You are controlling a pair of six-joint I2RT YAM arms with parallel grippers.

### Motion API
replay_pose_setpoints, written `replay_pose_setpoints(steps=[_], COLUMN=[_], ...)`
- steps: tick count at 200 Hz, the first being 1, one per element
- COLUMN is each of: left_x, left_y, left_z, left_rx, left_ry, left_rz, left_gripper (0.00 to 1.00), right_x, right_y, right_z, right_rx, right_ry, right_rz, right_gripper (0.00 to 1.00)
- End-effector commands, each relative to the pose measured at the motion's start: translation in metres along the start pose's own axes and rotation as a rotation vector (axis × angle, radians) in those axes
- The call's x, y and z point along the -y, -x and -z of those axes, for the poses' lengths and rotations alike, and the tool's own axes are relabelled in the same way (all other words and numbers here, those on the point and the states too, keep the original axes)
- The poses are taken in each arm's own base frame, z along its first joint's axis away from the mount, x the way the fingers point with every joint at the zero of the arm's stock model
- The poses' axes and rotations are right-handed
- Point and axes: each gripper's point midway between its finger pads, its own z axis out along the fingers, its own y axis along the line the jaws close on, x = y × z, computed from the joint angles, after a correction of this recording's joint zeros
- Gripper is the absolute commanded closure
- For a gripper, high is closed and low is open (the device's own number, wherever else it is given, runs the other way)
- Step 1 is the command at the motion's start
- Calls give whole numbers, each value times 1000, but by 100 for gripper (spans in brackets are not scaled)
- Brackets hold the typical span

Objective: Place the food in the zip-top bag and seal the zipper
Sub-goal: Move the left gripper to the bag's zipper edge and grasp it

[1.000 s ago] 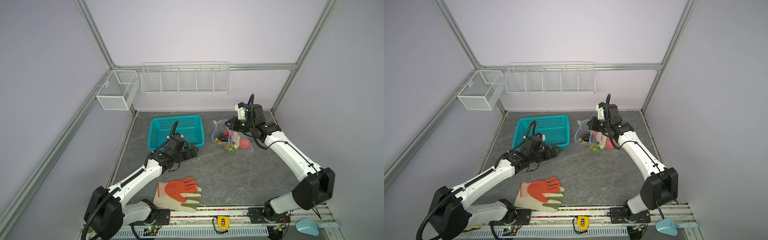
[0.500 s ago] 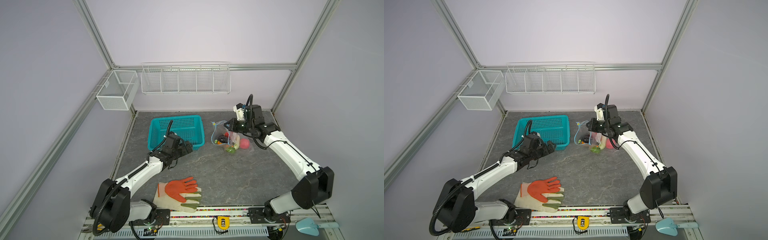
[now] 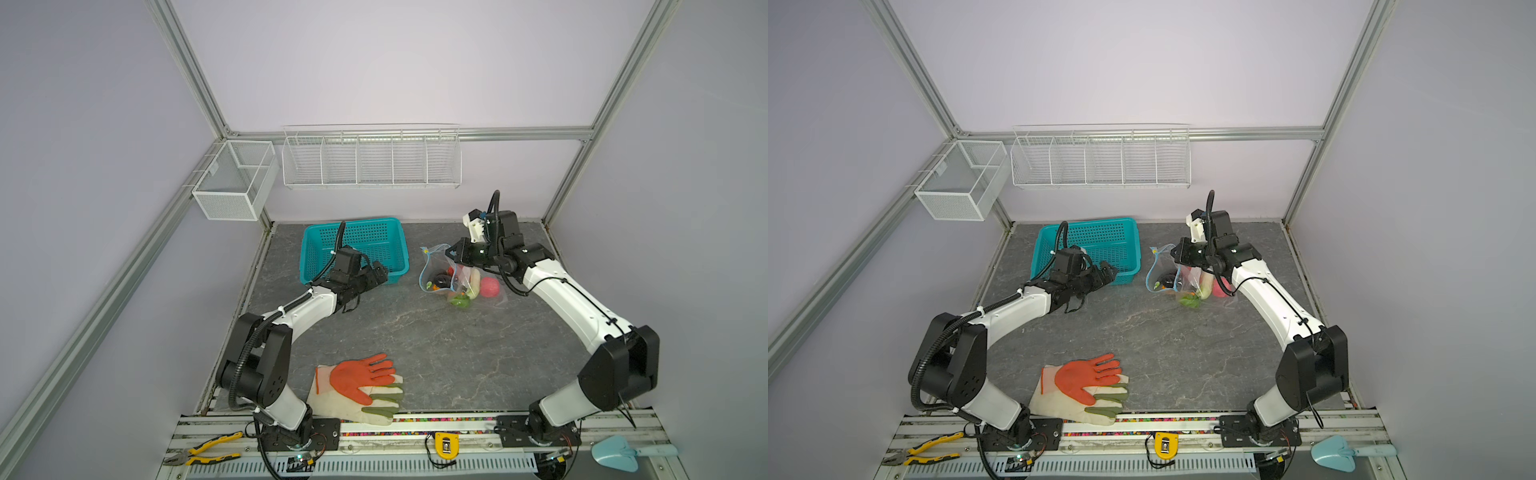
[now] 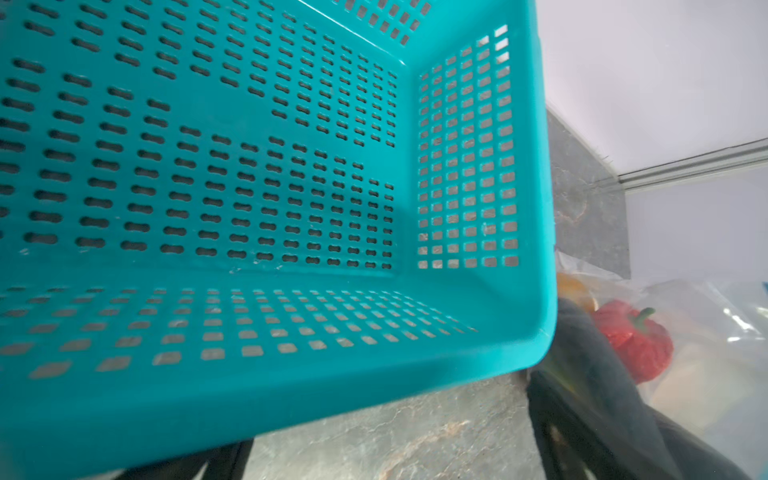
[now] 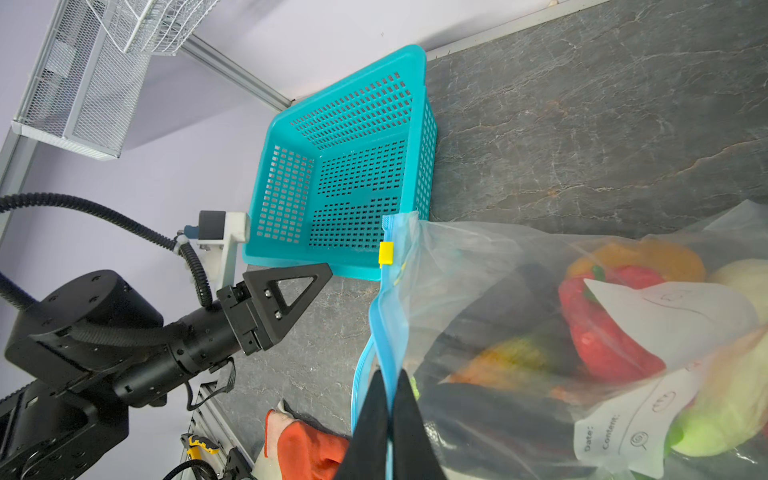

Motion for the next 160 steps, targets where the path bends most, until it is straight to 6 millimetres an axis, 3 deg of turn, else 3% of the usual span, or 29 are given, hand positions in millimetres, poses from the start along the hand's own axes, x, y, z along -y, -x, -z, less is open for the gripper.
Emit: replay_pose_setpoints(steps=[1,32,60,73,107,132,160], left_x=[22,36,54,52,62,72,72], left_y=[22,28,19,14,8,5,-3], left_z=[-5,13,41,52,101,139,153], left_rx=[42,22,-11,-11,64,158,210], left_ry=[-112,-194,-261,-259,-325,-383,-424], left_rz=[7,-42,-152,-185,-267,-383,-438], left_gripper=[1,2,2,1,1,1,2], right_x=[-2,-14,-25,-31,-43,-56,-72], right_y=[0,-5,-11,-12,-15,-18,-24], right_z=[7,22,34,41,58,64,60], right_rx=[-4,-39,-78,-91,-106,-127,-167], right_ry=[7,41,73,82,105,136,181], right_rz=[45,136,176,191,232,271,318], right_gripper=[93,93,93,93,93,93,93])
